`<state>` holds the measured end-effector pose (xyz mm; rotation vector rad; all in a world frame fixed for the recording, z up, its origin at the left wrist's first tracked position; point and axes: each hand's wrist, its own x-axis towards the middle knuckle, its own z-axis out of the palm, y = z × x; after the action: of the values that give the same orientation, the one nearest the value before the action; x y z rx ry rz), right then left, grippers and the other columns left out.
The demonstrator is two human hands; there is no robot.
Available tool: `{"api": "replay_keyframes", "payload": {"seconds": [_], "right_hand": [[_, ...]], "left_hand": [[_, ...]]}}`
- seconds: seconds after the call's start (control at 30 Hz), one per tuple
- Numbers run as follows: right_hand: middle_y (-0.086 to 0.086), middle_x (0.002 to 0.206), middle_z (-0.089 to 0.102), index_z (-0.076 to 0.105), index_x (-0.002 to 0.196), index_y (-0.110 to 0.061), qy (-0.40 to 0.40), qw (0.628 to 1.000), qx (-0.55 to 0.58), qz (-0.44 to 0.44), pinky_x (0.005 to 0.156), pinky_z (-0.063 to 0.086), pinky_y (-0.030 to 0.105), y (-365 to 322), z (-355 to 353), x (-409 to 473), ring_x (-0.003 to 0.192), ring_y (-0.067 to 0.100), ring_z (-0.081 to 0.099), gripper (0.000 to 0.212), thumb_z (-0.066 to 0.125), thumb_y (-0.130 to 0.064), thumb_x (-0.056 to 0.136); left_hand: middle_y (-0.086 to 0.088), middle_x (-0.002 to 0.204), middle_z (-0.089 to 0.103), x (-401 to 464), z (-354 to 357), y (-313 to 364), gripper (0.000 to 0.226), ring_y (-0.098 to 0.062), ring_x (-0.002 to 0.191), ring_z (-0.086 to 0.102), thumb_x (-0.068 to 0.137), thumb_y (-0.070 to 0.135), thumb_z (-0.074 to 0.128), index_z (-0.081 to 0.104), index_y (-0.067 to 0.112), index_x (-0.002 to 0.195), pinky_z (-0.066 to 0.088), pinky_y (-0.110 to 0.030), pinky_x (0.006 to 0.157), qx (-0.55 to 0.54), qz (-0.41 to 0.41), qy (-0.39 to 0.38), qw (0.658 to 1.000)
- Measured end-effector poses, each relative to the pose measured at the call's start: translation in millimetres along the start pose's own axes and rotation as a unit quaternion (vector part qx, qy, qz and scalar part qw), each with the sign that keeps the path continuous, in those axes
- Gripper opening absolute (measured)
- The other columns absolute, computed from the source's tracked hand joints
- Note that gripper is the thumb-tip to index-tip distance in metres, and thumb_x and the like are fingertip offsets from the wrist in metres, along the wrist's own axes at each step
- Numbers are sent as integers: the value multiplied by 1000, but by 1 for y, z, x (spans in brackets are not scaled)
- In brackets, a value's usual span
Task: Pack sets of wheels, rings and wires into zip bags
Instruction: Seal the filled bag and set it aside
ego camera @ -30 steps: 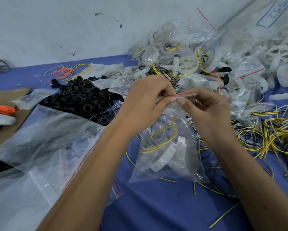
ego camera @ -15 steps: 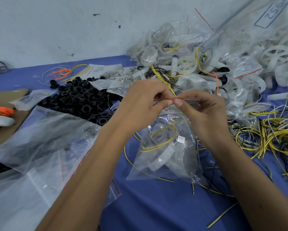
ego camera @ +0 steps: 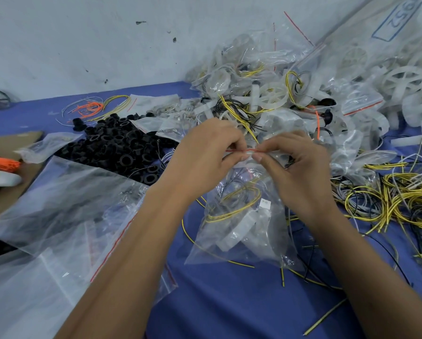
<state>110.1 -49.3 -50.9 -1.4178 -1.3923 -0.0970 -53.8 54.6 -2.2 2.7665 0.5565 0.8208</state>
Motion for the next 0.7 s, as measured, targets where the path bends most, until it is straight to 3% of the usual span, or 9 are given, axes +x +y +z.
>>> {"api": "replay_keyframes", "payload": {"seconds": [0.2, 0.43, 0.7], "right_hand": [[-5, 89, 72, 77, 86, -11, 2, 998, -43, -37, 82, 46, 32, 2, 0, 1, 92, 25, 60, 5, 80, -14, 86], [-4, 91, 74, 80, 88, -13, -4, 992, -91, -84, 82, 45, 45, 4, 2, 0, 92, 29, 57, 6, 79, -19, 89], [-4, 93, 73, 80, 90, -16, -14, 987, -131, -91, 81, 44, 55, 3, 2, 0, 97, 29, 59, 6, 77, -22, 90]], "left_hand": [[6, 86, 64, -1, -3, -3, 7, -22, 90, 58, 88, 16, 76, 72, 12, 84, 45, -41, 79, 25, 7, 18, 1000], [9, 85, 64, -1, 5, 1, 8, -16, 88, 57, 88, 25, 78, 75, 18, 87, 46, -40, 79, 14, -7, 21, 1000], [9, 81, 59, 0, 6, 7, 11, -19, 86, 55, 86, 15, 77, 68, 14, 79, 46, -44, 77, 26, 6, 7, 1000]]}}
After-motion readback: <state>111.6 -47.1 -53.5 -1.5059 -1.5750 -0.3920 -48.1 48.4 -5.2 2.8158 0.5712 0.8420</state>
